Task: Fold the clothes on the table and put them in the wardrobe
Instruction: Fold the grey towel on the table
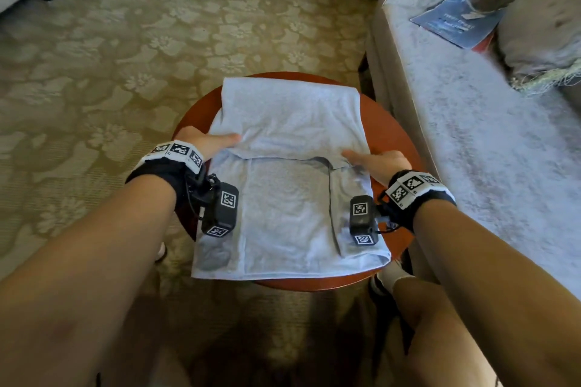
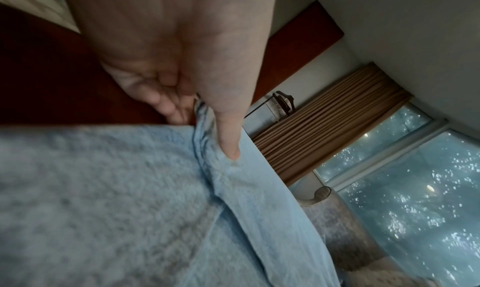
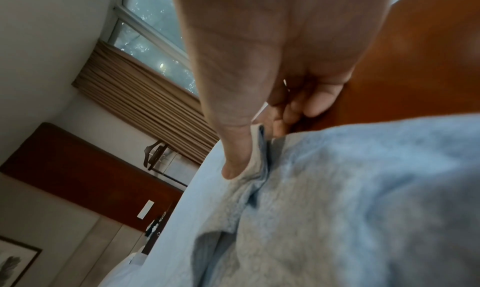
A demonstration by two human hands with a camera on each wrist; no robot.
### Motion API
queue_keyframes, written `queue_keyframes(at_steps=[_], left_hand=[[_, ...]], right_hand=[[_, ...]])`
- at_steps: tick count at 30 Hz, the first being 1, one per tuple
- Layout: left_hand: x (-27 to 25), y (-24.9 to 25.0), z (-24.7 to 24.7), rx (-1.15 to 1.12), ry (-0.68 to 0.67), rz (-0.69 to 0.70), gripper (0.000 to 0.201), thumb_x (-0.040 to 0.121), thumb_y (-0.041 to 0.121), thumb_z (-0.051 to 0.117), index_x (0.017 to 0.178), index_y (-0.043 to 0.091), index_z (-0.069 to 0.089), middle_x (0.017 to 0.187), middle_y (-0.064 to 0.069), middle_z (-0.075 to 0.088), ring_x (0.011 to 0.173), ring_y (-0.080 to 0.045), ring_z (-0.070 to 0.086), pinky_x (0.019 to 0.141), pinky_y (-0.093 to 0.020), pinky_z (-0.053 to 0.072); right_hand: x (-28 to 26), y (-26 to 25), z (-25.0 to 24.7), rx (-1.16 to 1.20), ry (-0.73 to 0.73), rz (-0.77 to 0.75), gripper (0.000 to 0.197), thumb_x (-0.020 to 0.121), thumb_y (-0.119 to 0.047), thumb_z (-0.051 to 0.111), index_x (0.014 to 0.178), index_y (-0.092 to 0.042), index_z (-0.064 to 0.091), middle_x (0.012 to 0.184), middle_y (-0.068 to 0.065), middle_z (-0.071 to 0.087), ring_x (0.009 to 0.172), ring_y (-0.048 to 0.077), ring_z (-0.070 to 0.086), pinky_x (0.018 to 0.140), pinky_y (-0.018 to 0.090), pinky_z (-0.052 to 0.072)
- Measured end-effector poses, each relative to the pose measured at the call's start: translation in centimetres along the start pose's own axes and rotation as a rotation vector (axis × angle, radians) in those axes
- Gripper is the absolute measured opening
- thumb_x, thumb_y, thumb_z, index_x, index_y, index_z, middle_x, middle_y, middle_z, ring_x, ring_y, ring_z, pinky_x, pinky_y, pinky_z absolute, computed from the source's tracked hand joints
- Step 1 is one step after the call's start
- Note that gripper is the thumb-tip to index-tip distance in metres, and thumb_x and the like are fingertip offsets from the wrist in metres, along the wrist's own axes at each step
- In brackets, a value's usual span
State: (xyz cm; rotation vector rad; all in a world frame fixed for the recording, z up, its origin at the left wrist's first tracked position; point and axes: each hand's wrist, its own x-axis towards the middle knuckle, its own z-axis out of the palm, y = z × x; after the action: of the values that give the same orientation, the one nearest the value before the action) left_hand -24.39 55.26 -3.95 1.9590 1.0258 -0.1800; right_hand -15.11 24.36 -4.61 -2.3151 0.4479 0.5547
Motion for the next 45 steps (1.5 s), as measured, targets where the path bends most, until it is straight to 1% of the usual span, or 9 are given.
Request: queue_keyframes(at_steps=[7,14,20,23,27,31,38,42,45], left_hand=[[-5.8,-3.3,-0.2,0.152,-0.086,-0.034,0.078,0.055,0.053,0.088,0.109,0.003,0.062,0.106,-0.018,0.067,0.086,-0.031,0.065,0.069,-0.032,0.055],[-11.1,-5.3,0.4,0.292,-0.166,-0.054,0.086,0.069,0.039,0.085,0.134,-0.002,0.048,0.130,-0.017,0.057,0.109,-0.032,0.060,0.088,-0.033,0.050],[-12.5,-6.0,-0.7,0.194,-0.284,-0.011,0.046,0.085,0.014,0.072,0.118,-0.009,0.050,0.098,-0.018,0.065,0.075,-0.031,0.065,0.064,-0.037,0.057],[-13.0,-5.9,-0.5,-0.121,-0.232,0.069,0.053,0.085,-0.003,0.067,0.121,0.015,0.033,0.104,-0.018,0.053,0.074,-0.032,0.064,0.046,-0.036,0.057],[-14.5,-4.9,-1.0,-0.203,-0.293,0.216,0.018,0.093,-0.001,0.054,0.108,0.010,0.055,0.096,-0.017,0.060,0.074,-0.028,0.064,0.054,-0.030,0.059],[-14.2,-5.9,-1.3,-0.083,-0.346,0.295,0.046,0.087,-0.015,0.033,0.103,0.009,0.070,0.109,-0.009,0.064,0.093,-0.021,0.064,0.068,-0.026,0.055],[-13.6,-7.0,-1.9,-0.213,-0.091,0.431,0.027,0.079,-0.010,0.069,0.097,0.010,0.069,0.089,-0.007,0.071,0.079,-0.015,0.064,0.053,-0.014,0.051],[-13.6,-6.3,-2.3,-0.208,-0.018,0.570,0.020,0.077,0.003,0.077,0.074,0.020,0.068,0.062,0.017,0.068,0.064,0.003,0.060,0.064,-0.020,0.048],[-13.2,-5.9,-2.7,-0.196,0.059,0.622,0.014,0.073,0.011,0.082,0.080,0.015,0.071,0.089,0.002,0.069,0.087,-0.011,0.061,0.087,-0.030,0.047]], right_hand=[[-3.4,3.8,-0.7,0.000,-0.124,-0.022,0.047,0.066,-0.042,0.089,0.088,-0.009,0.064,0.097,0.008,0.068,0.090,0.024,0.065,0.093,0.044,0.056],[-9.6,5.8,-0.9,-0.203,-0.245,-0.019,0.058,0.080,-0.034,0.081,0.123,-0.003,0.058,0.116,0.012,0.062,0.101,0.028,0.058,0.076,0.037,0.046],[-11.1,6.9,-1.9,-0.127,-0.227,-0.137,0.041,0.090,-0.016,0.069,0.126,0.000,0.057,0.096,0.009,0.063,0.073,0.019,0.062,0.056,0.025,0.050],[-11.8,7.3,-2.7,0.132,-0.143,-0.230,0.050,0.088,-0.003,0.068,0.129,-0.020,0.044,0.102,0.012,0.062,0.062,0.017,0.063,0.048,0.024,0.052],[-12.2,6.4,-3.6,0.030,-0.158,-0.326,0.028,0.091,0.002,0.052,0.098,-0.018,0.070,0.091,0.003,0.062,0.045,0.007,0.056,0.041,0.016,0.044],[-12.6,6.6,-3.8,-0.090,-0.189,-0.429,0.045,0.086,0.013,0.047,0.108,-0.016,0.072,0.106,-0.003,0.061,0.071,0.007,0.061,0.054,0.010,0.045],[-12.4,7.9,-3.3,0.149,-0.085,-0.441,0.020,0.084,-0.005,0.073,0.094,-0.023,0.078,0.092,-0.002,0.075,0.087,0.013,0.067,0.086,0.028,0.056],[-12.3,7.0,-3.5,0.205,0.038,-0.492,0.009,0.076,-0.032,0.083,0.075,-0.031,0.074,0.084,-0.014,0.070,0.089,0.006,0.061,0.089,0.028,0.046],[-12.1,6.3,-3.6,0.208,0.132,-0.532,0.010,0.076,-0.037,0.081,0.075,-0.030,0.075,0.092,-0.003,0.073,0.094,0.014,0.064,0.087,0.033,0.050]])
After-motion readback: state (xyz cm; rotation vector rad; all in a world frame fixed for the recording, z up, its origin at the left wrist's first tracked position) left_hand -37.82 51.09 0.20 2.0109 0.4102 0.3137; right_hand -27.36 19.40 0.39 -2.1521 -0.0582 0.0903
